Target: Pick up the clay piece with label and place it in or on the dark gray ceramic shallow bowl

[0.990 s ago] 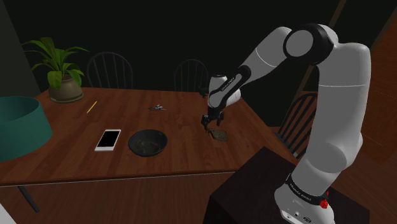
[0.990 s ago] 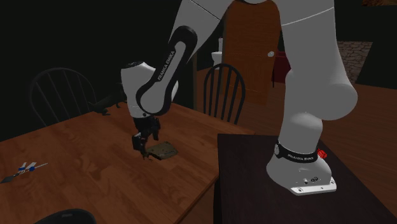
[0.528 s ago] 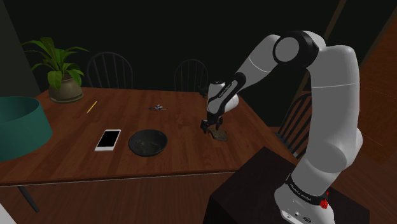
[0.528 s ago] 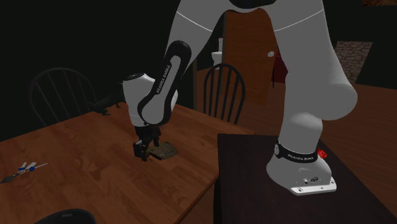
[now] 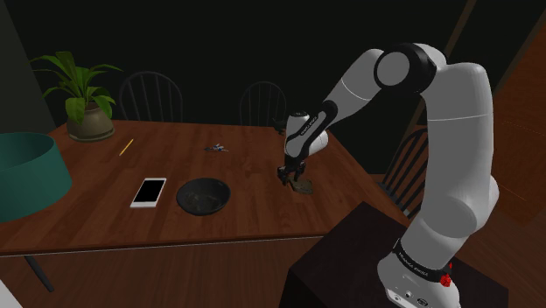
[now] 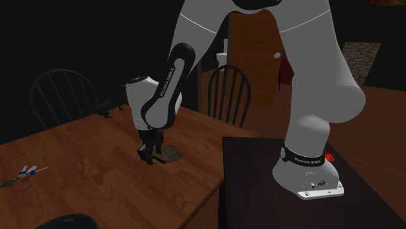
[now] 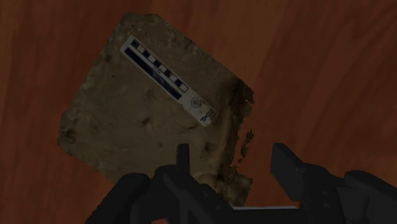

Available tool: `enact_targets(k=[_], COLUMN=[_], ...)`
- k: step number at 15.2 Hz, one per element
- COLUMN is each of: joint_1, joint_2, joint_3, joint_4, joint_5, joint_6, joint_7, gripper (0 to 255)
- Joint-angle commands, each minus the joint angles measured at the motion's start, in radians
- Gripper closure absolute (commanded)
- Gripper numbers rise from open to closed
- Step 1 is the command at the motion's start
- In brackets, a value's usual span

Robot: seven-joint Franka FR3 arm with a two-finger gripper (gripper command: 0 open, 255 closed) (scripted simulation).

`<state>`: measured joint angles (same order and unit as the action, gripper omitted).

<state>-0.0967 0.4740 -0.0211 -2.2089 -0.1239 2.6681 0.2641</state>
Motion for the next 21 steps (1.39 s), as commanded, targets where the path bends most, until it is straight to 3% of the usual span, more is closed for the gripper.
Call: enact_targets(k=[1, 9, 21], joint_1=[0.0, 0.0, -0.005], joint_2=[0.0, 0.0, -0.146], joint_3=[0.0, 0.0, 0.009], joint_4=[0.0, 0.0, -0.017], joint_5=[0.0, 0.0, 0.014], joint_6=[0.0, 0.0, -0.129], joint_7=[0.0, 0.0, -0.018], gripper=[255, 255, 255])
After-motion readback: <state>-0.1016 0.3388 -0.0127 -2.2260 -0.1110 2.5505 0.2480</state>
